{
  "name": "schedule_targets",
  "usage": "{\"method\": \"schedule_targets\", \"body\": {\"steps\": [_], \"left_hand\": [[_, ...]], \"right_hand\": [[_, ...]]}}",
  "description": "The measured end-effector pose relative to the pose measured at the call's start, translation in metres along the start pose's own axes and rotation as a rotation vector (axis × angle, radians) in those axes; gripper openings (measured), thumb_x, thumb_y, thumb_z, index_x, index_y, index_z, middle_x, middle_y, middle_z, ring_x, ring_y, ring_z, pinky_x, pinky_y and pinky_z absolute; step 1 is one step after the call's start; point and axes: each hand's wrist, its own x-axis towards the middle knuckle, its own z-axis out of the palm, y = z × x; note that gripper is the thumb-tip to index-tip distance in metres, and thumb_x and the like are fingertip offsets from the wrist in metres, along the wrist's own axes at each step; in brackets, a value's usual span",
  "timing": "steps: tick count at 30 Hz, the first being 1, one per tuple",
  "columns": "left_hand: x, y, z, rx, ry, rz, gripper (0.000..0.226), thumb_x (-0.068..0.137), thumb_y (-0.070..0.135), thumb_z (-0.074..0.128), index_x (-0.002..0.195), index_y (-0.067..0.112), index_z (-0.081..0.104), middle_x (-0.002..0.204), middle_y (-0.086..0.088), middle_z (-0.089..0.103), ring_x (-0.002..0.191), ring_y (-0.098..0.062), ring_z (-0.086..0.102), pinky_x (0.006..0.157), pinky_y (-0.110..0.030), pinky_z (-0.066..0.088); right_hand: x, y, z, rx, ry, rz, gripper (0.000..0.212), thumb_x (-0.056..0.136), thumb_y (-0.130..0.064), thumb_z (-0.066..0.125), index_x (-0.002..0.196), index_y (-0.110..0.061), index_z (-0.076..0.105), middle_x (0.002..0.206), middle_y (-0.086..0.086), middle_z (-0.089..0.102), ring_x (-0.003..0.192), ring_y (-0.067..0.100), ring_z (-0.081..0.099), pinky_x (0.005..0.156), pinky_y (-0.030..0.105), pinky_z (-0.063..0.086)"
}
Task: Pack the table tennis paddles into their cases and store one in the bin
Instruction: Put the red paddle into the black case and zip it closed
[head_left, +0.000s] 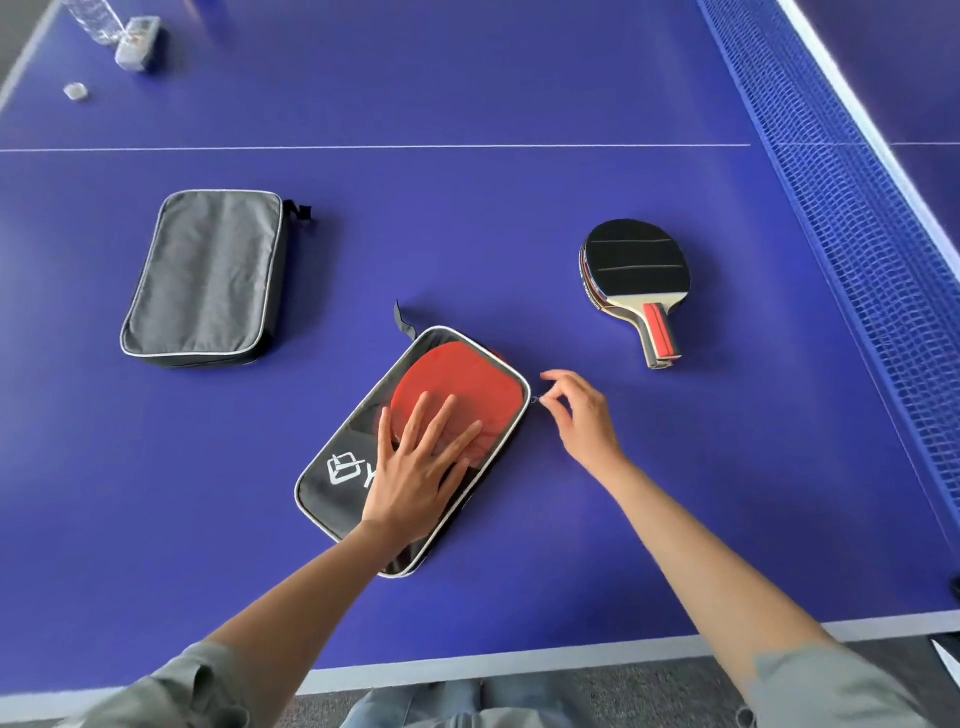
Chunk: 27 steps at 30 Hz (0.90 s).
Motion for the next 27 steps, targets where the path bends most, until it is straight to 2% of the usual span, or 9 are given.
{"method": "schedule_targets", "body": {"steps": [3,6,8,13,16,18,21,24,27], "left_hand": [[0.003,-0.007,-0.007,0.001,-0.033,0.038,0.049,0.097,0.046,0.022,0.145,0.04,0.027,0.156,-0.001,0.025,0.145,-0.033,0.018,0.112,-0.064,0.015],[0.009,-0.006,-0.013,-0.068,-0.04,-0.021,0.046,0.096,0.043,0.026,0.138,0.037,0.043,0.151,-0.004,0.036,0.144,-0.033,0.022,0.11,-0.066,0.015],[0.018,0.004,-0.015,-0.139,-0.007,-0.143,0.044,0.097,0.04,0.029,0.138,0.033,0.043,0.148,-0.007,0.037,0.145,-0.029,0.021,0.11,-0.066,0.012],[0.038,0.023,-0.003,-0.114,-0.078,-0.282,0.052,0.098,0.043,0.025,0.148,0.039,0.012,0.159,-0.007,0.007,0.147,-0.031,-0.008,0.109,-0.068,-0.004],[0.04,0.027,0.002,-0.107,-0.076,-0.291,0.053,0.097,0.047,0.023,0.148,0.042,0.008,0.16,-0.006,0.003,0.146,-0.033,-0.013,0.108,-0.069,-0.006],[0.038,0.026,0.002,-0.11,-0.058,-0.271,0.055,0.096,0.05,0.025,0.148,0.042,0.007,0.16,-0.006,-0.001,0.145,-0.033,-0.015,0.108,-0.069,-0.006],[0.043,0.021,-0.001,-0.179,-0.033,-0.264,0.059,0.093,0.059,0.025,0.147,0.044,0.006,0.16,-0.005,-0.006,0.145,-0.033,-0.017,0.109,-0.067,-0.005],[0.06,0.017,-0.008,-0.258,-0.064,-0.388,0.069,0.084,0.073,0.027,0.145,0.05,0.003,0.159,-0.008,0.004,0.145,-0.036,-0.013,0.109,-0.066,-0.007],[0.073,0.019,-0.014,-0.192,-0.15,-0.394,0.084,0.071,0.078,0.044,0.144,0.051,0.013,0.152,-0.006,0.023,0.144,-0.038,-0.005,0.107,-0.069,-0.007]], "right_hand": [[0.014,0.004,-0.013,0.051,-0.181,-0.034,0.01,0.09,0.001,0.057,0.082,0.007,0.057,0.117,0.016,0.066,0.106,0.027,0.065,0.09,0.025,0.049],[0.004,0.001,-0.009,0.122,-0.216,0.051,0.015,0.092,-0.001,0.054,0.079,0.0,0.05,0.113,0.017,0.068,0.1,0.02,0.067,0.079,0.007,0.047],[-0.011,-0.002,-0.003,0.169,-0.18,0.091,0.017,0.093,-0.003,0.053,0.077,0.001,0.048,0.109,0.017,0.069,0.097,0.014,0.066,0.077,0.002,0.045],[-0.059,-0.015,0.017,0.184,-0.201,0.069,0.018,0.092,-0.006,0.057,0.076,0.001,0.052,0.088,0.01,0.071,0.087,0.02,0.069,0.076,0.032,0.054],[-0.076,-0.021,0.027,0.211,-0.207,0.062,0.015,0.091,-0.004,0.057,0.079,0.004,0.055,0.087,0.011,0.071,0.083,0.009,0.066,0.074,0.011,0.051],[-0.078,-0.022,0.027,0.221,-0.177,0.063,0.015,0.091,-0.004,0.058,0.079,0.005,0.056,0.086,0.013,0.071,0.081,0.009,0.066,0.072,0.005,0.048],[-0.083,-0.024,0.026,0.207,-0.234,0.016,0.015,0.092,-0.008,0.057,0.082,0.003,0.056,0.086,0.012,0.07,0.08,0.019,0.067,0.071,0.021,0.053],[-0.096,-0.029,0.032,0.166,-0.363,-0.051,0.017,0.093,-0.013,0.055,0.084,0.0,0.054,0.083,0.011,0.065,0.072,0.023,0.06,0.063,0.036,0.05],[-0.097,-0.03,0.035,0.162,-0.345,-0.068,0.016,0.093,-0.015,0.056,0.082,-0.004,0.052,0.091,0.007,0.059,0.077,0.016,0.055,0.067,0.029,0.049]]}}
